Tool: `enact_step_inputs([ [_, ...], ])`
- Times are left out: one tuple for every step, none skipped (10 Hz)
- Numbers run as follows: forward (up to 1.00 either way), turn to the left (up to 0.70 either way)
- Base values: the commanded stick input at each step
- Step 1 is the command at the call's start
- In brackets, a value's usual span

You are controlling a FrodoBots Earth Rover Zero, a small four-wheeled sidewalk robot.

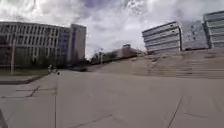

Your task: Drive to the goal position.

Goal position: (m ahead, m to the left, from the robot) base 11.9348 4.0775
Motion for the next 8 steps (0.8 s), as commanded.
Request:
enact_step_inputs([
  [1.0, 0.15],
  [1.0, 0.28],
  [1.0, 0.4],
  [1.0, 0.4],
  [1.0, 0.0],
  [1.0, 0.0],
  [1.0, 0.0],
  [1.0, 0.0],
])
